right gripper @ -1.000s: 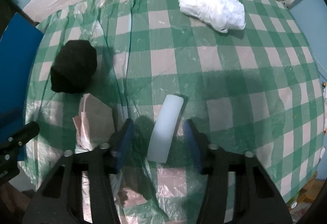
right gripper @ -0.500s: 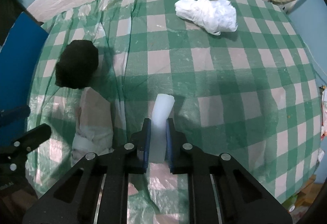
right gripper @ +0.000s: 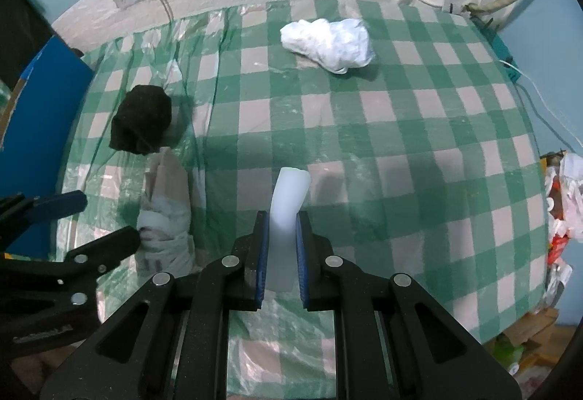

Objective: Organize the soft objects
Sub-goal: 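Grasp the white foam block with the right tool while the left tool grasps the wrapped pink bundle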

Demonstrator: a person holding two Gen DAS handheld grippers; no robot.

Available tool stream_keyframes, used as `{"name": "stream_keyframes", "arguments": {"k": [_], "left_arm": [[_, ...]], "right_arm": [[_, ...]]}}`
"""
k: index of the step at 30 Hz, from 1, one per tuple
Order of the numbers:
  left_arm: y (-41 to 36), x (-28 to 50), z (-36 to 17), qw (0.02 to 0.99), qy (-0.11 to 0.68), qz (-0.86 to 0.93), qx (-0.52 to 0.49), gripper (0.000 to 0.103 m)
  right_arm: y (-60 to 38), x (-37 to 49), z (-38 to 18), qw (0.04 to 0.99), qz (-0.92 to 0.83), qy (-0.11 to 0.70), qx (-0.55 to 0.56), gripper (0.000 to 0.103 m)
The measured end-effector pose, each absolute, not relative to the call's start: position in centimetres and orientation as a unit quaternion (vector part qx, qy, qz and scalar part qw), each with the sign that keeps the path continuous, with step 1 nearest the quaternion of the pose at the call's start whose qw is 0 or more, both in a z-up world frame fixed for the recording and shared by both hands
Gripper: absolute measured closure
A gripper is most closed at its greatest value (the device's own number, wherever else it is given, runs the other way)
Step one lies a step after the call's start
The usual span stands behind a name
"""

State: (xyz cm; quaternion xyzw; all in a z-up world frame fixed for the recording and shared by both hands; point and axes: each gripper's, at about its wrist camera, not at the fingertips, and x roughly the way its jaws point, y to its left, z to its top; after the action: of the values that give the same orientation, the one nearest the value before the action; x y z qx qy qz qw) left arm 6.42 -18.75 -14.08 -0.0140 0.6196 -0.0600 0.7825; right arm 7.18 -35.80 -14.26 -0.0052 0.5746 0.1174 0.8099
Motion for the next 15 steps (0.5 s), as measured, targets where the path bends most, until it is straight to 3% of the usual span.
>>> {"name": "stream_keyframes", "arguments": {"k": [13, 14, 15], "left_arm": [[-21.0, 6.3, -16.8, 0.763, 0.642, -0.075, -0.008, 0.025], [-21.1, 6.4, -17.1, 0.761, 0.645, -0.077, -0.007, 0.026], [-21.1, 6.4, -17.3, 0.758, 0.647, -0.08, -0.005, 0.034]], "right_arm": [[-37.1, 6.6, -14.2, 0.811, 0.117, 0.574, 0.009, 0.091], [-37.1, 6.6, -14.2, 0.81, 0.117, 0.574, 0.009, 0.091], [-37.1, 6.6, -14.2, 0.81, 0.118, 0.574, 0.01, 0.091]]}}
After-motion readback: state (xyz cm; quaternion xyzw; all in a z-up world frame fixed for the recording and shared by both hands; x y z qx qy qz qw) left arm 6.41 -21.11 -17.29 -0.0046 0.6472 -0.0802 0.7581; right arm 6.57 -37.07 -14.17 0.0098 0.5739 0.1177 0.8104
